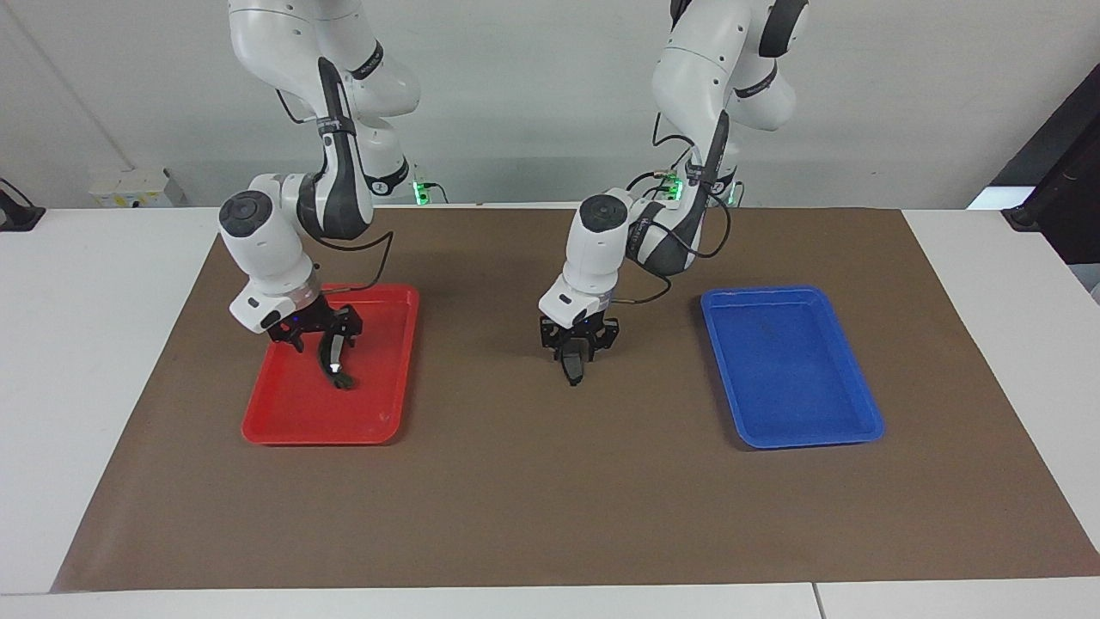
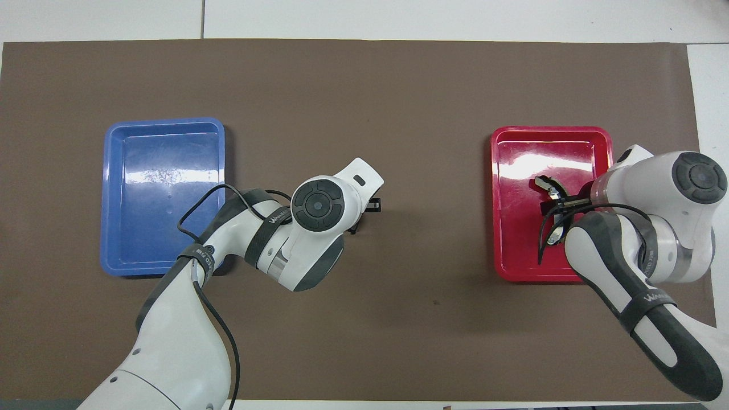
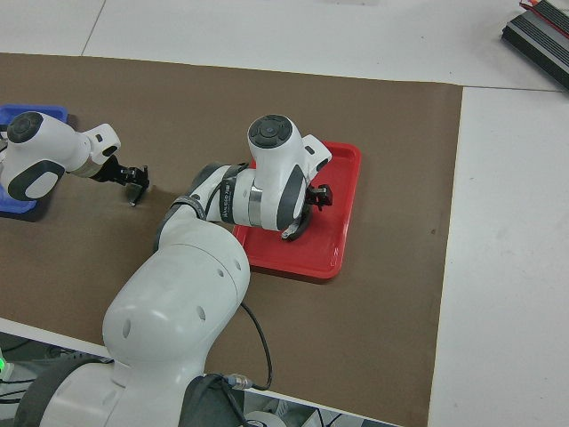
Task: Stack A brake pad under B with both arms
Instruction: 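Carry the small pad to mid-table while the right gripper grasps the curved pad, then open the left gripper over the small pad and withdraw it to rest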
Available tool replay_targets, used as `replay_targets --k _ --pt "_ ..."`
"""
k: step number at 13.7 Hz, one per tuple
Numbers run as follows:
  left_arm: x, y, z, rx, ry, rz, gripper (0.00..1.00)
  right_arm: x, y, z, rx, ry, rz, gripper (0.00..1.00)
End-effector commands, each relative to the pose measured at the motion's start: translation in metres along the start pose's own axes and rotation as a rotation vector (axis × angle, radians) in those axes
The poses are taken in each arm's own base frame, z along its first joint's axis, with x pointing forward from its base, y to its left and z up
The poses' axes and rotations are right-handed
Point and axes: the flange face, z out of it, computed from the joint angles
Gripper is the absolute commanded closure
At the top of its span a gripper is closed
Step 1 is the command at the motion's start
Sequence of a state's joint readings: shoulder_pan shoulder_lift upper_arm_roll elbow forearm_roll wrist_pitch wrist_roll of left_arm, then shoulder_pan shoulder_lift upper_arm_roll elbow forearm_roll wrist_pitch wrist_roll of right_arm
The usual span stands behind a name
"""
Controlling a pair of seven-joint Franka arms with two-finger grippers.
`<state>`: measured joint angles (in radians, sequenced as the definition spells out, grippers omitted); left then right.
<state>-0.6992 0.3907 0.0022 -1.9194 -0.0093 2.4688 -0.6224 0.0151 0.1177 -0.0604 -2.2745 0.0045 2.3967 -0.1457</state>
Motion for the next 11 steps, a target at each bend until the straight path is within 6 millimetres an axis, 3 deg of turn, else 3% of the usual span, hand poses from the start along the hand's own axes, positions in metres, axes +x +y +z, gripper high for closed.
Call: replay_targets --k 1,3,8,11 --pt "0.013 -0.026 -0.050 0.026 -0.001 -0.037 0.01 0.000 0.001 0.011 0.025 0.006 -0.006 0.03" --pt "0.023 -0.065 -0.086 0.052 -0.022 -0.087 0.01 -0.001 -0.001 0.016 0.026 -0.005 -0.010 0.06" --pt "0.050 -0.180 -0.128 0.110 -0.121 -0.038 0.01 -0.001 -0.002 0.013 0.030 -0.023 -0.025 0.11" --pt "0.062 -0.258 -0.157 0.113 -0.124 -0.076 0.01 -0.001 -0.003 0.013 0.031 -0.026 -0.025 0.25"
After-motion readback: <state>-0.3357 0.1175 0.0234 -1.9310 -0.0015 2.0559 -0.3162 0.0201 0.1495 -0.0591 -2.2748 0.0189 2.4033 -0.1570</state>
